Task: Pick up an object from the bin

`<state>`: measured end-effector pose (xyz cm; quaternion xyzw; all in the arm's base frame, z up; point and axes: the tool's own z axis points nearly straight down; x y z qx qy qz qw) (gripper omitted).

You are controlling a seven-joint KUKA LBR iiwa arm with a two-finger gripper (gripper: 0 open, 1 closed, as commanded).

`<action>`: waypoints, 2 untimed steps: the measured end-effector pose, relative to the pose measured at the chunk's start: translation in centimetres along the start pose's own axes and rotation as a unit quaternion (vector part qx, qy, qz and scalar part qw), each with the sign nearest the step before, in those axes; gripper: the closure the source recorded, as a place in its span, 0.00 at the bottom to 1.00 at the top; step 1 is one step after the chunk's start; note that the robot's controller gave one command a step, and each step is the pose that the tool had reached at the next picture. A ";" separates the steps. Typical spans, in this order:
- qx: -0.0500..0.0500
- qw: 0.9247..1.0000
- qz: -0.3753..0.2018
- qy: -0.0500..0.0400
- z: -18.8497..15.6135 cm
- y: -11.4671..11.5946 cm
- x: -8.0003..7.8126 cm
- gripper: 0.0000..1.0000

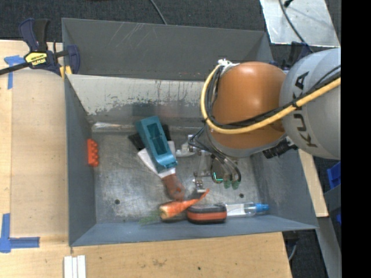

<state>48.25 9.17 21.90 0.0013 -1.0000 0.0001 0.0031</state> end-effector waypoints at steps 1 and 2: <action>-0.001 1.000 0.001 -0.004 -0.4 0.0 -0.2 0.00; -0.001 1.000 0.008 -0.008 3.9 -1.2 -0.6 0.00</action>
Offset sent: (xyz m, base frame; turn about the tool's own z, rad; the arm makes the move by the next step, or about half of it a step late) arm 0.0077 -0.0413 -0.1401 0.0528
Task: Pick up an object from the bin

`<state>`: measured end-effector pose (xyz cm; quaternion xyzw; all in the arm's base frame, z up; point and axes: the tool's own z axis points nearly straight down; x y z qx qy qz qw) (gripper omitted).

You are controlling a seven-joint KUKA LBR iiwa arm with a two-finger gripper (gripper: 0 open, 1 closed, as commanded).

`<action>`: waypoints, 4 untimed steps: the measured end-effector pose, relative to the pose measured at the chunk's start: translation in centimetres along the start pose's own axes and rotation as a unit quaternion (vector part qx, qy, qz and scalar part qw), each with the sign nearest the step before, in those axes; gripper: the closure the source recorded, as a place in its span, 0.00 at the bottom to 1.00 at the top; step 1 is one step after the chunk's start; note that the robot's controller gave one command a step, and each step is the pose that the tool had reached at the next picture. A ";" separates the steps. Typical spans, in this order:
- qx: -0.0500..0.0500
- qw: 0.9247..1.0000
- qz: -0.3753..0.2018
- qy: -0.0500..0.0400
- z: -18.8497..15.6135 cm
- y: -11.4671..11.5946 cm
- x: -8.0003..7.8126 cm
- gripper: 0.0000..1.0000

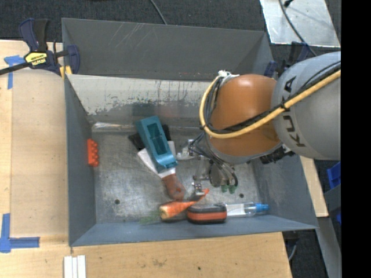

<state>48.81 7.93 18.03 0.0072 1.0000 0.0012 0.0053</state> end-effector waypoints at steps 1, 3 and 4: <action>0.000 1.000 0.008 -0.005 6.7 -4.8 -0.3 0.00; 0.000 0.998 0.055 -0.011 9.6 -4.6 -1.2 1.00; 0.002 0.999 0.044 0.004 -3.4 -6.7 -2.9 1.00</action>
Offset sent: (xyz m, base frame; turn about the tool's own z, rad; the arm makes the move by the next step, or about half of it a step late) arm 0.0031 -0.0442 -0.1043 0.1068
